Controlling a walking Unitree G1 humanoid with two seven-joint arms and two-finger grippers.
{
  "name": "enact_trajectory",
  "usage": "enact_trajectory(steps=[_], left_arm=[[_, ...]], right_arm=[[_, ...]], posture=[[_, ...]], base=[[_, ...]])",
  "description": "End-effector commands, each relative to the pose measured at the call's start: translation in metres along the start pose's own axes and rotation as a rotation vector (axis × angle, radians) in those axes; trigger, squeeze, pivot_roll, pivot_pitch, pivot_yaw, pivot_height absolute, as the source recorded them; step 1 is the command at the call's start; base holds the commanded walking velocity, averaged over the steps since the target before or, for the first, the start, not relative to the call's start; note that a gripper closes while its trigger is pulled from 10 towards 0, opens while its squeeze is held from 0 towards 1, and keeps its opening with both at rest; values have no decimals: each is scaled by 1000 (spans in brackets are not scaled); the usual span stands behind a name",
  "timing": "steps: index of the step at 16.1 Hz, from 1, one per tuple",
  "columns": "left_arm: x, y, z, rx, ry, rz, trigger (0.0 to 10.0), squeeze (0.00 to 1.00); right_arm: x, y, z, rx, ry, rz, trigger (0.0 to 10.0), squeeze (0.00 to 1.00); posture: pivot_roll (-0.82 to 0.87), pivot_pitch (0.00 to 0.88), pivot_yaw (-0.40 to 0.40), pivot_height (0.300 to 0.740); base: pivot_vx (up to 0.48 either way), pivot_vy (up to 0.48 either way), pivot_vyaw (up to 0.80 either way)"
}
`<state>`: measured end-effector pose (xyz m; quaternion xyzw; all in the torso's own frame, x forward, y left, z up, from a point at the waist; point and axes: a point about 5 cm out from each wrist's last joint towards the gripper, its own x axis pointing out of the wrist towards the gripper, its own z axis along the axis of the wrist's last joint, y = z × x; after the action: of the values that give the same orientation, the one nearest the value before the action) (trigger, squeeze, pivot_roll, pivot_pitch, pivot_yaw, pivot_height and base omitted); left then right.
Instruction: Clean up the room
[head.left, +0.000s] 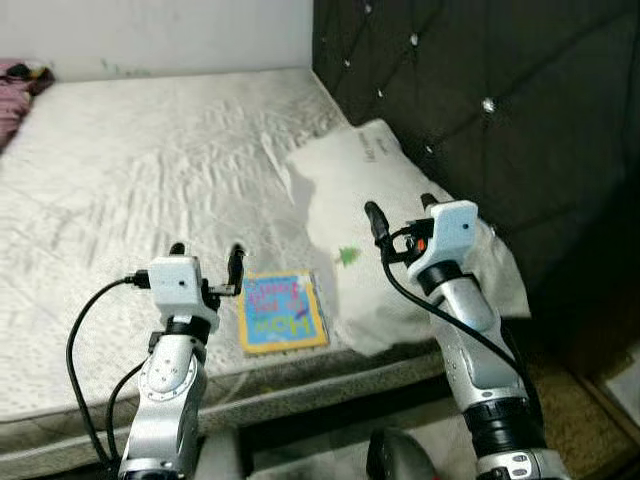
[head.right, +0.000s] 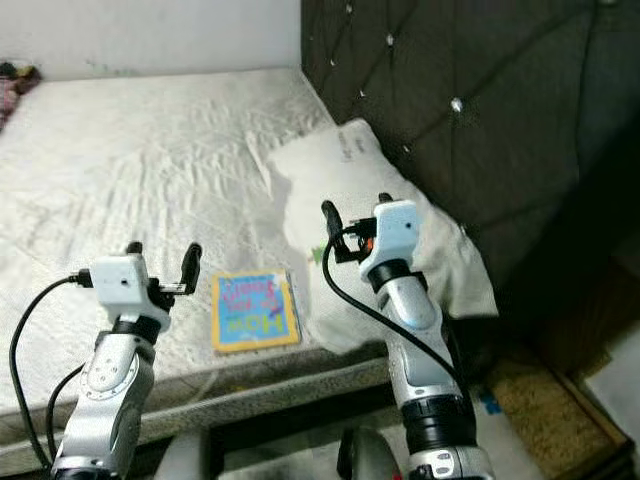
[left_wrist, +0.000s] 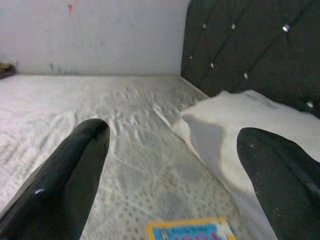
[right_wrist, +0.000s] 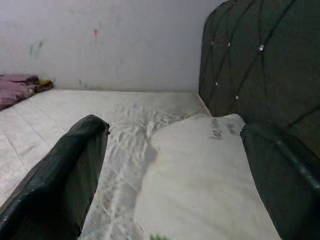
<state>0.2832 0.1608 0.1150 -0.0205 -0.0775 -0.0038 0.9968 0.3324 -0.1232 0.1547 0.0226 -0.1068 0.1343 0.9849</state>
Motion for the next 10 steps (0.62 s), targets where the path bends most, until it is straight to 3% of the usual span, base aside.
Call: enact_trajectory(steps=[1, 4, 10], left_arm=[[1, 2, -2, 9, 3, 14, 10000, 0], [2, 0, -2, 12, 3, 12, 10000, 0], [3, 0, -9, 9, 35, 17, 10000, 0]], right_arm=[[1, -3, 0, 13, -6, -24, 10000, 0], [-2, -1, -4, 31, -2, -46, 10000, 0], [-1, 7, -10, 28, 9, -27, 10000, 0]], posture=[[46, 0, -22, 708], [46, 0, -11, 740], [34, 0, 10, 740]], base=[[0, 0, 0], [0, 0, 0], [0, 0, 0]])
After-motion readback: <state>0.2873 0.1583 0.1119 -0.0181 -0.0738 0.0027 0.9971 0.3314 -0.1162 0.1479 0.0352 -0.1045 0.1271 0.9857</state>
